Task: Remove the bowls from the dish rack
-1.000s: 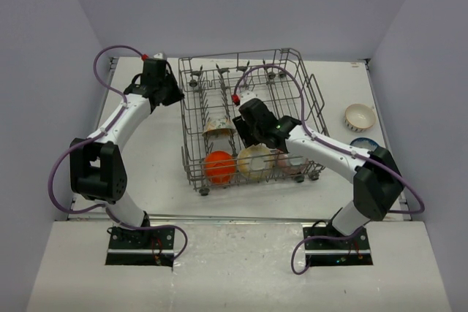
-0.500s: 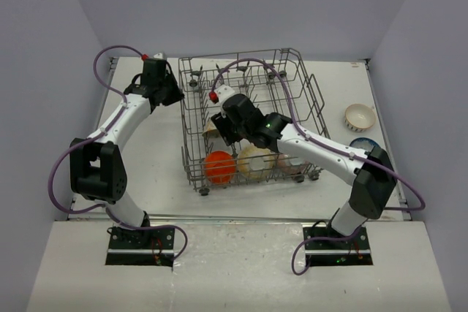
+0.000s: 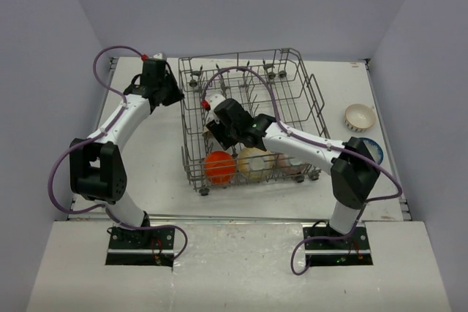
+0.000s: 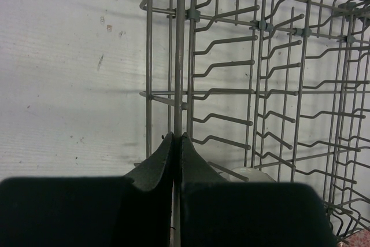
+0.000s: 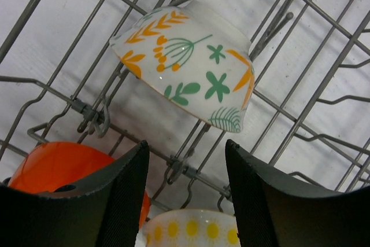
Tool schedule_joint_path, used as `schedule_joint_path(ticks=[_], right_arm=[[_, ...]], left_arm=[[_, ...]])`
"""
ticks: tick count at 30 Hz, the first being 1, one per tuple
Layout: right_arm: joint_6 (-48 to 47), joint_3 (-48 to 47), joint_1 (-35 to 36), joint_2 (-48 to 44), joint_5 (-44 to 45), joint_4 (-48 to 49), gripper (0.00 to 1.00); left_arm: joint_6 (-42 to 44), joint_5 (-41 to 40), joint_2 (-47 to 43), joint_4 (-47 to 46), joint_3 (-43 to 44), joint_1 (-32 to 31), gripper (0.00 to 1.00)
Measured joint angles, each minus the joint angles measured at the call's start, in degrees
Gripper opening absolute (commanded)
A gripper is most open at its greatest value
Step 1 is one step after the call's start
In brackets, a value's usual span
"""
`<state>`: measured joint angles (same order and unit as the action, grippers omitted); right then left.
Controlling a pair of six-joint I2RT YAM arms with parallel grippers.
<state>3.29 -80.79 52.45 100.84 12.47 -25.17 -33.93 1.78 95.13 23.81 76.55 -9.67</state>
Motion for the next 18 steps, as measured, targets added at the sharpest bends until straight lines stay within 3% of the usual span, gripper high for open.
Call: schedule_joint_path(ticks=[11, 18], right_arm=[[-4.79, 2.34, 0.74, 5.6, 7.65, 6.14, 0.56], [-5.25, 2.4, 1.6, 4.5, 12.35, 7.91, 0.56]], left_arm=[[-0.07, 0.22, -0.09, -1.97, -0.79, 0.39, 0.0], [0.02, 0.2, -0.09, -2.1, -0.83, 0.57, 0.0]])
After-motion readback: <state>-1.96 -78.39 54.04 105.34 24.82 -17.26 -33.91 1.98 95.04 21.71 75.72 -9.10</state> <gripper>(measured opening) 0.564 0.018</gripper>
